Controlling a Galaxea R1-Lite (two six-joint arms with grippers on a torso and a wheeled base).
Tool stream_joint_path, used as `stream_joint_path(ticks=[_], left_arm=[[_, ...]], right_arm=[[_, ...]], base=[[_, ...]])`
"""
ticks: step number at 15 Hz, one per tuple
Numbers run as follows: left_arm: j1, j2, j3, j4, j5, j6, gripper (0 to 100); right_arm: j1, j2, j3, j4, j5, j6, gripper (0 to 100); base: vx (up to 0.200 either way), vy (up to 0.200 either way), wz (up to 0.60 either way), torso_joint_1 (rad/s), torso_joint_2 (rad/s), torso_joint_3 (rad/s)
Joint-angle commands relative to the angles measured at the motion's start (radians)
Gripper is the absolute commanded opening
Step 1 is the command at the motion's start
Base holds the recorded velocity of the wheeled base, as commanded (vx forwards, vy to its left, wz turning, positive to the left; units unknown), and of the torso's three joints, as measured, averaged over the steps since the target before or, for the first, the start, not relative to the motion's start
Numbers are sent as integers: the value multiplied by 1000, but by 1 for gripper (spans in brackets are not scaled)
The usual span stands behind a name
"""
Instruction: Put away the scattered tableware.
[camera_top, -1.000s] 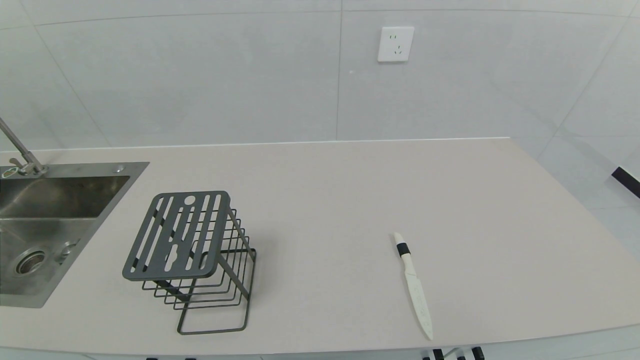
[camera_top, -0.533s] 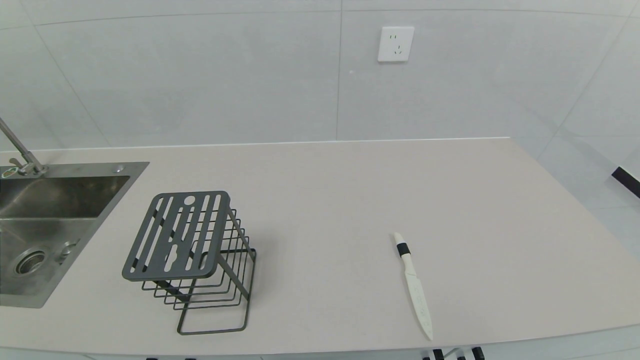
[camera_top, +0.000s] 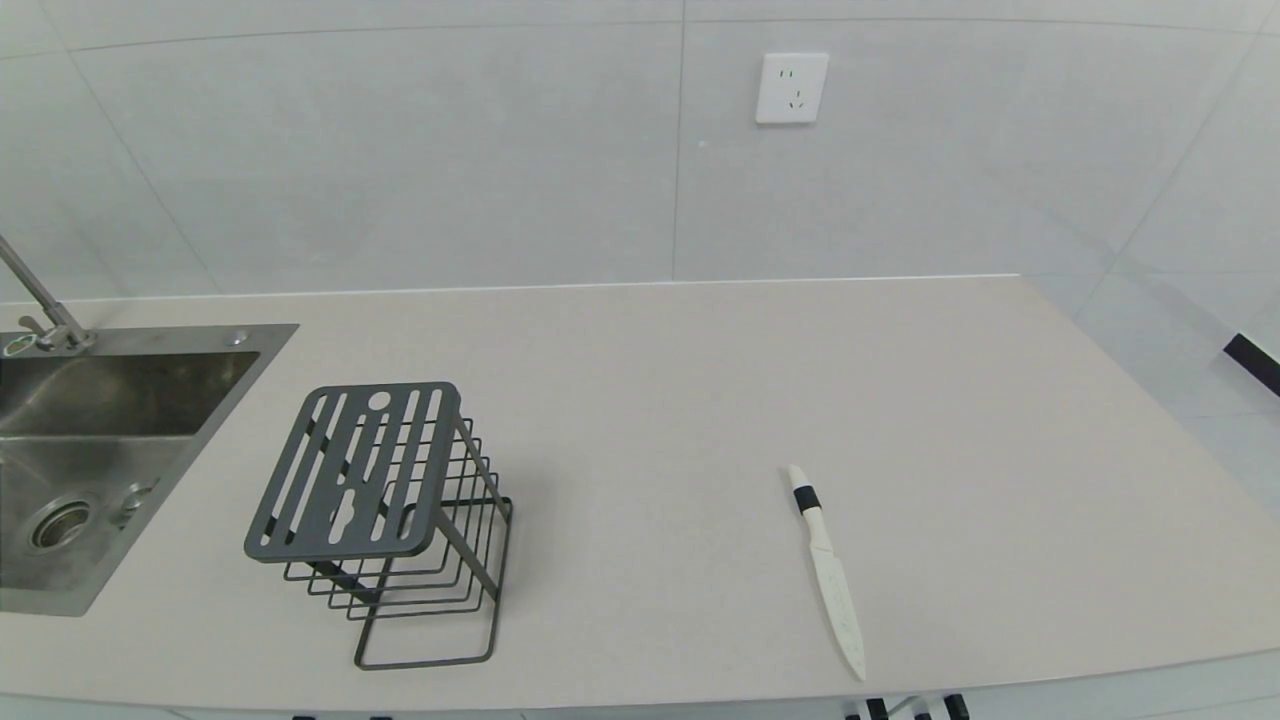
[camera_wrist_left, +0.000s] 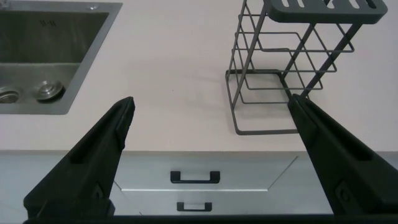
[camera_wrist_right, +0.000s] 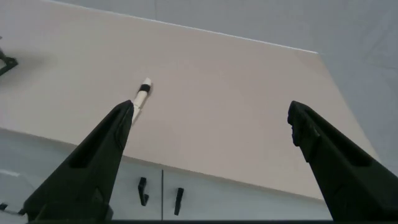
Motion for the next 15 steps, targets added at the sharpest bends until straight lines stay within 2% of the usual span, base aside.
stream_joint_path(ticks=[1,3,7,10,15], left_arm=[[0,2,0,0,0,0,100],[0,2,0,-2,1,-3,100],[2,2,0,-2,1,-9,100],[2,2,0,0,1,-8,100],[0,2,0,1,1,-8,100]], right_arm=[[3,230,-148,0,67,-29,100],[4,414,-197,-89,110,-103,100],[162,730,-201,-260,108,-113,100],[219,885,-220,-384,107,-115,100],[317,968,-243,-378,108,-115,100]], base=[[0,0,0,0,0,0],[0,0,0,0,0,0],[0,0,0,0,0,0],[0,0,0,0,0,0],[0,0,0,0,0,0]])
